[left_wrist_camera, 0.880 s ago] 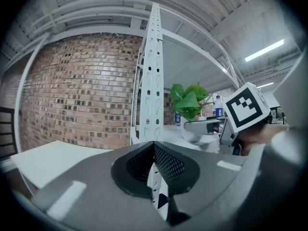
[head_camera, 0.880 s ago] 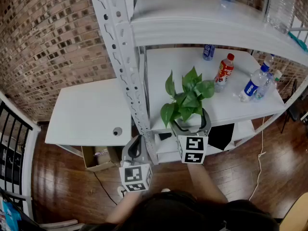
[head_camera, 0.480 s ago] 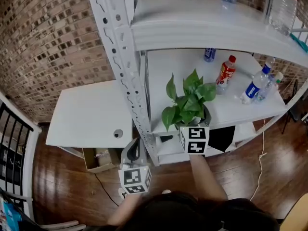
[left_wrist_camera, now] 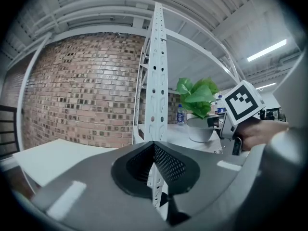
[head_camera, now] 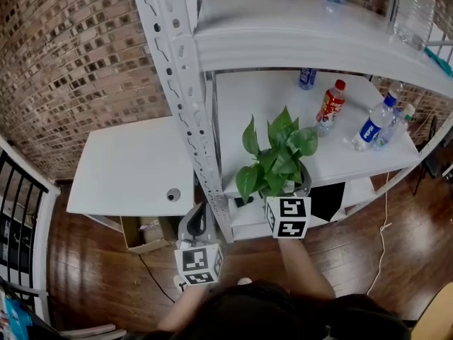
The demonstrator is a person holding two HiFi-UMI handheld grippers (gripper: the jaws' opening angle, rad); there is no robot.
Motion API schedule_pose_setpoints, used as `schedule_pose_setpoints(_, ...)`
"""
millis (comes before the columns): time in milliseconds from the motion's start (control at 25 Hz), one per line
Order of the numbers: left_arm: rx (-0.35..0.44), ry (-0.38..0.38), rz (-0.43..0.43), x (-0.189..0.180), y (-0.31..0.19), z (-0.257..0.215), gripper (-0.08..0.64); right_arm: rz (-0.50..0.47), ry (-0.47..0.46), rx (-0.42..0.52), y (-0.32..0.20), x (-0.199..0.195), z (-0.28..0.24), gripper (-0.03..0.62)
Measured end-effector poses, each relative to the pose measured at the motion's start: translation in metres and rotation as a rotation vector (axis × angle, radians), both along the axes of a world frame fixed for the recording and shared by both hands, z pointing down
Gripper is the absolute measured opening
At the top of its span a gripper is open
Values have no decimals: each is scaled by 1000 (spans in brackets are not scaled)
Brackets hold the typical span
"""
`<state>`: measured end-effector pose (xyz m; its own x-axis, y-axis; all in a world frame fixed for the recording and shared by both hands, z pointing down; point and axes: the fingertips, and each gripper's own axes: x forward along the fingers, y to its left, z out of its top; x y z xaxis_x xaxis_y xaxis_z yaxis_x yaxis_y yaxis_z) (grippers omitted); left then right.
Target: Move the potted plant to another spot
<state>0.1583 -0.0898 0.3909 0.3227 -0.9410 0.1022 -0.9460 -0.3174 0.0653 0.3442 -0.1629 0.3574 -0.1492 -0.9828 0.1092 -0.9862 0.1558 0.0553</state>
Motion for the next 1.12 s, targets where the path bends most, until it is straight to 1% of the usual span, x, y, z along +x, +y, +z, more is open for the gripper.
schedule_pose_setpoints(80, 1, 0, 5, 0, 3, 0, 14, -5, -8, 6, 17, -3, -1, 482)
schedule_pose_setpoints(240, 2, -3, 12, 0, 8, 1, 14, -44, 50, 23, 38, -21, 2, 480)
schedule_pose_setpoints(280, 4, -4, 13, 0, 10, 1, 14, -53, 51, 21, 43, -25, 3, 480)
schedule_pose_setpoints(400, 0, -3, 4, -6, 20, 5, 14, -78, 35, 10, 63, -39, 7, 480)
schedule_pose_setpoints(520, -4, -3, -10, -20, 21, 7, 14, -109, 14, -1, 81, -58, 9, 480)
schedule_pose_setpoints(680, 17, 0, -41, -51, 20, 3, 14, -164, 7, 1, 97, -95, 9, 480)
schedule_pose_setpoints(840, 89, 28, -43, -88, 21, -7, 14, -256, 5, 23, 103, -151, 2, 480)
schedule_pose_setpoints(1000, 75, 14, -74, -134, 10, -5, 14, -328, -9, 41, 99, -212, -7, 479)
schedule_pose_setpoints(1120, 82, 8, -89, -171, 0, -3, 14, -353, -13, 20, 86, -251, 0, 479)
